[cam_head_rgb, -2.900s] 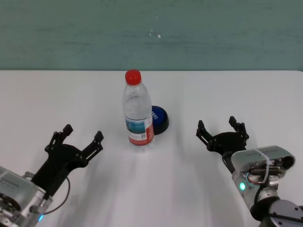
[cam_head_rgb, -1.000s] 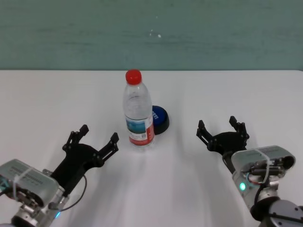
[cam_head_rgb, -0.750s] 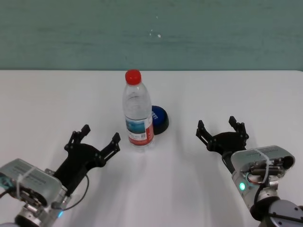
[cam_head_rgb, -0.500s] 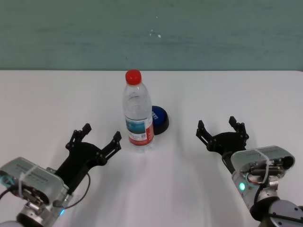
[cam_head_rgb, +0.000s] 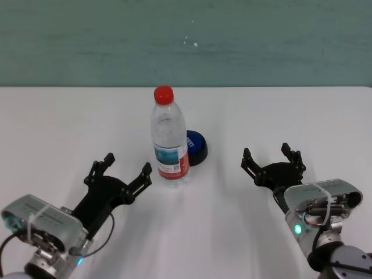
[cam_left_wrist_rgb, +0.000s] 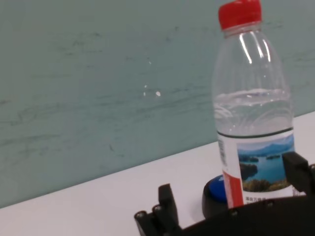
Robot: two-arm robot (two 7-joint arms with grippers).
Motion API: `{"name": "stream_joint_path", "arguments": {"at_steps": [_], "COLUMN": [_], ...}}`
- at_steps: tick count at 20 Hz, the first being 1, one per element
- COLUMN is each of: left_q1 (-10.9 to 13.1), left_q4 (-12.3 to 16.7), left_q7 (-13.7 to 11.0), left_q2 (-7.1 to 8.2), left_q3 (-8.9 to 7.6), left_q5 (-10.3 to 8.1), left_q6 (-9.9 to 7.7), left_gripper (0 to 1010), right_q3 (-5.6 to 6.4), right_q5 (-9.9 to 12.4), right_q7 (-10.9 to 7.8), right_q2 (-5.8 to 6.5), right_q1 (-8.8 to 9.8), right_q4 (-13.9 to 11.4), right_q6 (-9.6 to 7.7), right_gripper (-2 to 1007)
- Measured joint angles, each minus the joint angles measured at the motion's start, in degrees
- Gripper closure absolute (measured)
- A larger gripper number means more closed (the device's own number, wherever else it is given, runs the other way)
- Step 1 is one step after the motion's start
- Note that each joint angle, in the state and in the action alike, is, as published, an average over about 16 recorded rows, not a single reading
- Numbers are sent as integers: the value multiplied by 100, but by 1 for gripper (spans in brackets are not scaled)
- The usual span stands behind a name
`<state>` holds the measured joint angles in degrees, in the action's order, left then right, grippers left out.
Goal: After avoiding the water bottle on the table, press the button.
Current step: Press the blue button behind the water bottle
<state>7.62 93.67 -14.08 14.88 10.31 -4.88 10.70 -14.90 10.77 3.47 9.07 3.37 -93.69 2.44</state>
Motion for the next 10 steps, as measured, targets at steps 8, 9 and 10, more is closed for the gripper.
{"name": "stream_joint_path", "arguments": {"at_steps": [8, 9, 10], "left_q1": [-25, -29, -33], "left_q4": [-32, -38, -43], "left_q7": [23, 25, 28], "left_q2": [-39, -44, -48], "left_q3": [27, 29, 32], "left_q5": [43, 47, 51], "left_q6": [2, 2, 2], "left_gripper": [0, 0, 0], "right_q3": [0, 0, 0], "right_q5": [0, 0, 0], "right_q7": [0, 0, 0], "right_q2": [0, 0, 0], "right_q1": [0, 0, 0], "right_q4": [0, 0, 0], "right_q6": [0, 0, 0], "right_gripper": [1, 1, 1]}}
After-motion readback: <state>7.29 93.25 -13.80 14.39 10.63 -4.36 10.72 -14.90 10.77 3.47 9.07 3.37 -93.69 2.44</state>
